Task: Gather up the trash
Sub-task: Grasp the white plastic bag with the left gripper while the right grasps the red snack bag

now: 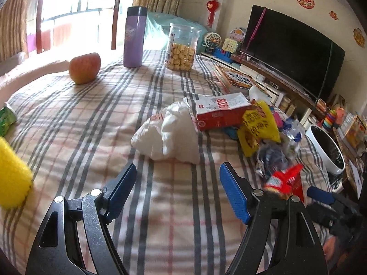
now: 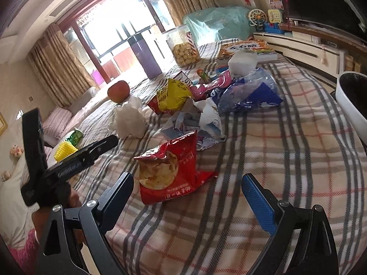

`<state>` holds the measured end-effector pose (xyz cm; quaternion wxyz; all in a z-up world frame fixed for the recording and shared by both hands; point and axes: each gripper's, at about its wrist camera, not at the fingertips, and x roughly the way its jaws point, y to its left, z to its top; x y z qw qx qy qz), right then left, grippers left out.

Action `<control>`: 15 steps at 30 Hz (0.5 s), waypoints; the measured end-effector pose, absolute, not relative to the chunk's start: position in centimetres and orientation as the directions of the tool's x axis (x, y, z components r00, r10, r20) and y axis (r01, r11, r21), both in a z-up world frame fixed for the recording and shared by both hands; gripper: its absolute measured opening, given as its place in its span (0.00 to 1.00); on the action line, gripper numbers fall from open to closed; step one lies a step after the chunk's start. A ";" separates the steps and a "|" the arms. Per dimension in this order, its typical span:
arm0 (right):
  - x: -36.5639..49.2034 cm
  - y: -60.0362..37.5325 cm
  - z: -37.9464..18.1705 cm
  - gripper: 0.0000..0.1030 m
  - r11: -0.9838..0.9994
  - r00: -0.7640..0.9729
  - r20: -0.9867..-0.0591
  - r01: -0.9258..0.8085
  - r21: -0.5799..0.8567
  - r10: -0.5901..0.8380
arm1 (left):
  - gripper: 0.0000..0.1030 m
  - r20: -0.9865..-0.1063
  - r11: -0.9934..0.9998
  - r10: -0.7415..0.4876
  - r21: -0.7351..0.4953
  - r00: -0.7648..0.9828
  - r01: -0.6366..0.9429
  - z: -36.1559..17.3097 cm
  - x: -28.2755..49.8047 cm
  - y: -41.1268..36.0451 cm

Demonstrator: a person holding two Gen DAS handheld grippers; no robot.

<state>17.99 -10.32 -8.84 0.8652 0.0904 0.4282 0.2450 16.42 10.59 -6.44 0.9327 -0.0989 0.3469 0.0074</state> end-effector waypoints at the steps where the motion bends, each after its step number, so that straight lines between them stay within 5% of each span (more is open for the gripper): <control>1: 18.2 -10.1 -8.9 0.93 0.864 0.512 -0.699 -0.347 0.364 0.500 | 0.75 -0.648 0.980 -0.051 -0.177 0.760 -0.086 -6.4 16.9 10.8; 6: 19.1 -9.6 -9.5 0.93 0.865 0.496 -0.710 -0.340 0.370 0.499 | 0.74 -0.649 0.980 -0.034 -0.169 0.760 -0.101 -6.7 19.2 11.6; 8: 19.3 -9.5 -9.9 0.89 0.861 0.491 -0.710 -0.341 0.377 0.505 | 0.63 -0.652 0.979 -0.029 -0.171 0.758 -0.109 -7.0 19.9 11.8; 10: 19.5 -9.2 -10.2 0.75 0.858 0.479 -0.715 -0.345 0.380 0.509 | 0.32 -0.662 0.976 -0.065 -0.197 0.746 -0.091 -7.4 20.4 11.9; 12: 19.6 -9.0 -10.8 0.42 0.852 0.456 -0.724 -0.349 0.390 0.518 | 0.26 -0.658 0.977 -0.069 -0.195 0.750 -0.081 -7.3 20.4 11.8; 15: 19.4 -9.4 -10.9 0.31 0.850 0.458 -0.719 -0.347 0.396 0.522 | 0.19 -0.649 0.981 -0.074 -0.184 0.757 -0.062 -7.1 19.8 11.4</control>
